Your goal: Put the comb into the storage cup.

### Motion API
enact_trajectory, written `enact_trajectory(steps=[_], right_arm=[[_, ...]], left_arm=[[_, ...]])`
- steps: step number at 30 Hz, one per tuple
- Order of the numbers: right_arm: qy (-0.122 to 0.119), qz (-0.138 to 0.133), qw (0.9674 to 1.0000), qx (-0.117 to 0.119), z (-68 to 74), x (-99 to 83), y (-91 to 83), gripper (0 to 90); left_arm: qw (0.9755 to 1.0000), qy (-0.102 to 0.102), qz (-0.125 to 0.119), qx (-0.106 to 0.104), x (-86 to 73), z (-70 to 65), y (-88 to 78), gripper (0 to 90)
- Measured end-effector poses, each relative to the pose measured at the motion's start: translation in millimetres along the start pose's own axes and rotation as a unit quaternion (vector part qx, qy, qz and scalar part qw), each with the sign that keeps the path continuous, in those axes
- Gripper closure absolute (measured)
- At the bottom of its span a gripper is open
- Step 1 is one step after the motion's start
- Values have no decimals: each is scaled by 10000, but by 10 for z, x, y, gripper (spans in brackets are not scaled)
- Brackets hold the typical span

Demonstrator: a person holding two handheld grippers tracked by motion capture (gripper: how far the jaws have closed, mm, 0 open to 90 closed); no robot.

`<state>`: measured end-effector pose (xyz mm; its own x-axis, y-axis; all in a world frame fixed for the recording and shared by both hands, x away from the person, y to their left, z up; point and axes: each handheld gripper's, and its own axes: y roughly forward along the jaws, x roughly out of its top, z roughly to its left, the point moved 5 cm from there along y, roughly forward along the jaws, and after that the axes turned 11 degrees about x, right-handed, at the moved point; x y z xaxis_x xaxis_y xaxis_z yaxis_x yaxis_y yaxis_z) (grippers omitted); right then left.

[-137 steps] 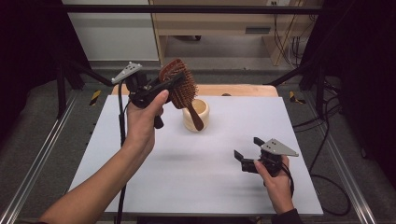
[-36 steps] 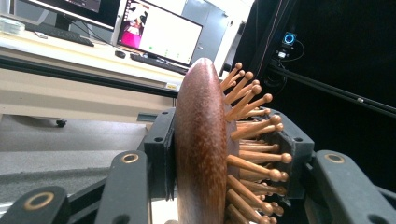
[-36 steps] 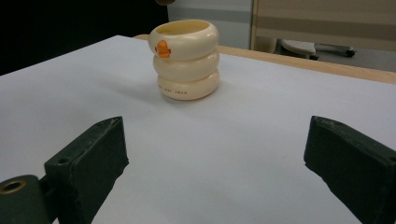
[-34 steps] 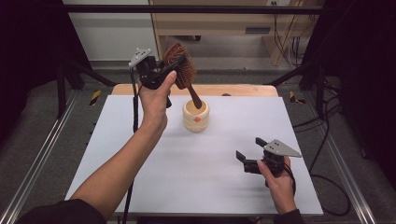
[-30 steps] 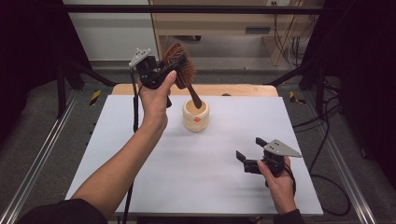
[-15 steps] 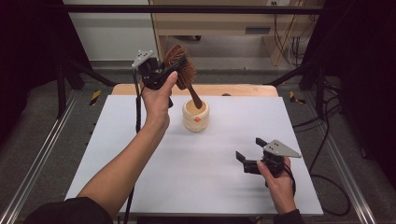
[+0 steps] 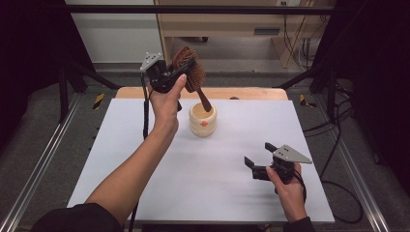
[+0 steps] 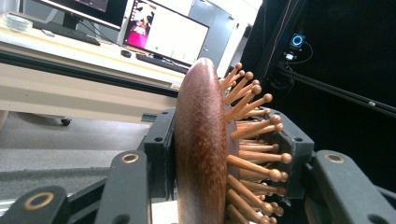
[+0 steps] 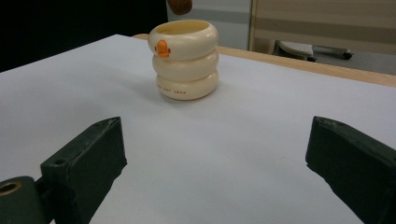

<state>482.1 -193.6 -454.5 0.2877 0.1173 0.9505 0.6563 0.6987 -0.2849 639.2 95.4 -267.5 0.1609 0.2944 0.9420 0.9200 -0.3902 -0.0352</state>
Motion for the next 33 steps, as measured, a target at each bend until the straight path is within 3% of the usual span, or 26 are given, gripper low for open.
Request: enact_trajectory(steps=[17,22,33], right_arm=[[-22,-2,10000,-23,-16,-1,-16,51],[-42,15,10000,0,-3,-6,4,51],[-31,0,10000,-14,-12,-4,-13,50]], left_arm=[[9999,15,-34,117,-24,44,37,504],[9999,-71,-39,144,-20,58,33,504],[9997,5,-92,225,-3,96,36,504]])
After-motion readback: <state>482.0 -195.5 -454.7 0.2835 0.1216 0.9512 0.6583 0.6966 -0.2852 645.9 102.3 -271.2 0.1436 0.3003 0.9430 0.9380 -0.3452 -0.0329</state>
